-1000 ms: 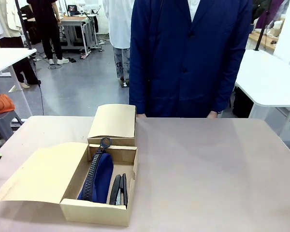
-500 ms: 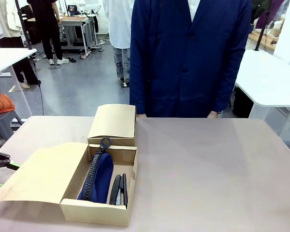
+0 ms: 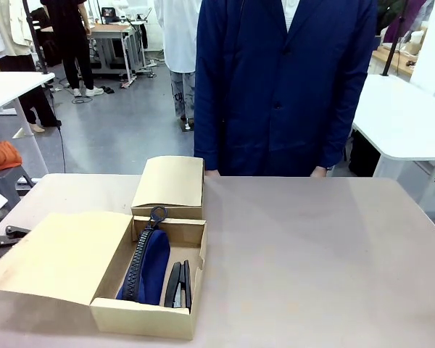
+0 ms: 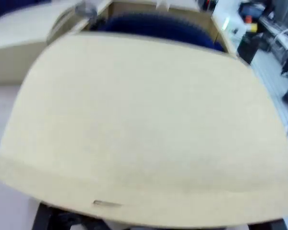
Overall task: Place items inside the box.
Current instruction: Close the lid of the Mailer Box closest to the robot.
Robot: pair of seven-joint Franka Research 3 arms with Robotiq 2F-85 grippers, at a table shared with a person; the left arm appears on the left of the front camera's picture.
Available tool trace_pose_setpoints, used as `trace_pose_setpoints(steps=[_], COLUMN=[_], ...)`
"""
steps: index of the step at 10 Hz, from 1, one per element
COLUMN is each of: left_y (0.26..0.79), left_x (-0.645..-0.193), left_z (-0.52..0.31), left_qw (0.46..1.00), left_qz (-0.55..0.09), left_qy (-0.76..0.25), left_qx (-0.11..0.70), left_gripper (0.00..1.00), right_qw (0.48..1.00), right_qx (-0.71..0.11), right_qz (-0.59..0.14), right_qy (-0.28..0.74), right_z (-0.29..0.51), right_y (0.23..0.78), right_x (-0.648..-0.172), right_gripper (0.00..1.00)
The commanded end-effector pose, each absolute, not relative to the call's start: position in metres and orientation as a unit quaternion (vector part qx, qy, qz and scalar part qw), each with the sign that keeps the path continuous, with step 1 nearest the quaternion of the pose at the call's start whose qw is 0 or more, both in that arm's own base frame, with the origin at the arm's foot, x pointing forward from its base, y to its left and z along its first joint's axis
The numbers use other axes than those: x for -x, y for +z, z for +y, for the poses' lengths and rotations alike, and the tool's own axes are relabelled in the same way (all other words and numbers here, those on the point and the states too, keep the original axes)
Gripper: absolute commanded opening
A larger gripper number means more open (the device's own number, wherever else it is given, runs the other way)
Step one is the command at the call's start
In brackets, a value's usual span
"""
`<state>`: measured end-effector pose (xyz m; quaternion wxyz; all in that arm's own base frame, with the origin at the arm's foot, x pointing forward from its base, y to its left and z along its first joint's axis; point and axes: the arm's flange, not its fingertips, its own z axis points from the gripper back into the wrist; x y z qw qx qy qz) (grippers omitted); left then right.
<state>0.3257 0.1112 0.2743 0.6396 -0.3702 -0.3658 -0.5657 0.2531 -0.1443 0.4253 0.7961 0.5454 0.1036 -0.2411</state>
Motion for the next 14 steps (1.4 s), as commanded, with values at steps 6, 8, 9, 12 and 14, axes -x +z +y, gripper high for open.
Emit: trace_pose_setpoints(steps=[6,8,9,12,14], left_y=[0.361,0.357,0.35,0.318,0.298], left_x=[-0.262,-0.245,-0.238,-0.206,-0.192], left_z=[0.018,-0.056,-0.1,-0.157,-0.167], left_qw=[0.538,0.531,0.526,0.518,0.518], left_qz=[-0.457,-0.457,-0.467,-0.434,-0.412], left_qy=[-0.549,-0.565,-0.586,-0.624,-0.649], left_qx=[0.448,0.435,0.403,0.392,0.375], left_gripper=[1.0,1.0,1.0,1.0,1.0], right_qw=[0.796,0.796,0.796,0.796,0.796], right_qx=[-0.549,-0.549,-0.549,-0.549,-0.549], right_qz=[0.098,0.098,0.098,0.098,0.098], right_qy=[-0.234,-0.234,-0.234,-0.234,-0.234], right_z=[-0.146,-0.146,-0.146,-0.146,-0.146], right_y=[0.428,0.428,0.428,0.428,0.428], right_x=[-0.251,-0.251,-0.251,-0.251,-0.251], right_gripper=[1.0,1.0,1.0,1.0,1.0])
